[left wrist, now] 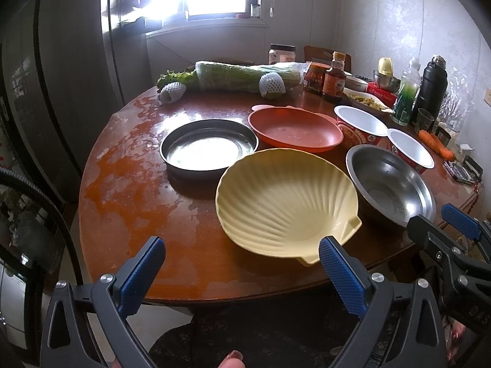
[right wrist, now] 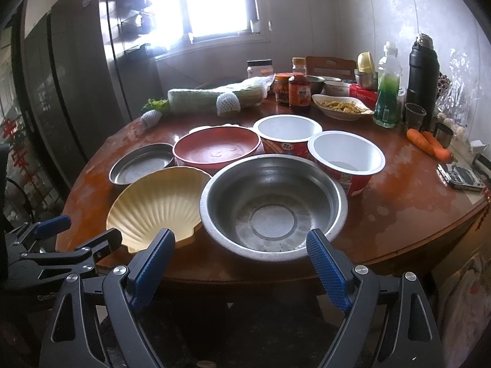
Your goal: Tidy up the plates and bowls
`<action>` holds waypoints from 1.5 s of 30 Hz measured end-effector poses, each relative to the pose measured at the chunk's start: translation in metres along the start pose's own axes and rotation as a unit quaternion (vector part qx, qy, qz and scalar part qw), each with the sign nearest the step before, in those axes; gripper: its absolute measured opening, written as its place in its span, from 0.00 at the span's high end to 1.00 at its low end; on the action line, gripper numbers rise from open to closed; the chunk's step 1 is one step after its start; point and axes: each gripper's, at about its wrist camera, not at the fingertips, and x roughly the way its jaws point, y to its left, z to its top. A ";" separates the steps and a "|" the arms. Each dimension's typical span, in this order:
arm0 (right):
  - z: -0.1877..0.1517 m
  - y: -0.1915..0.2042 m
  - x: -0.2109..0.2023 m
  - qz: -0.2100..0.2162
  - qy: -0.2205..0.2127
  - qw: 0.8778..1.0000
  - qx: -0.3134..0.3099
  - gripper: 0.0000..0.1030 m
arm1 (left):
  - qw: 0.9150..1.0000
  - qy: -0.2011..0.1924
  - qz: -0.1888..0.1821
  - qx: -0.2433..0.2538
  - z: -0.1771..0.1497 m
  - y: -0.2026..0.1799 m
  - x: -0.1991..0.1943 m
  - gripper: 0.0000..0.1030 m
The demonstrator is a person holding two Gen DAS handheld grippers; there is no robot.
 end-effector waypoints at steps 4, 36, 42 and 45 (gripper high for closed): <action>0.001 0.000 -0.001 0.000 -0.001 1.000 -0.001 0.14 | 1.000 -0.001 -0.003 -0.001 0.002 0.001 -0.003 0.02; 0.016 0.033 0.020 0.095 0.044 0.994 -0.023 0.15 | 0.998 0.016 -0.007 -0.055 0.012 0.065 0.023 0.02; 0.007 0.038 0.020 0.116 0.059 0.991 -0.013 0.25 | 0.998 0.020 -0.014 -0.053 0.016 0.068 0.029 0.03; 0.004 0.043 0.028 0.122 0.080 0.989 -0.014 0.38 | 0.998 0.021 -0.021 -0.052 0.015 0.068 0.030 0.03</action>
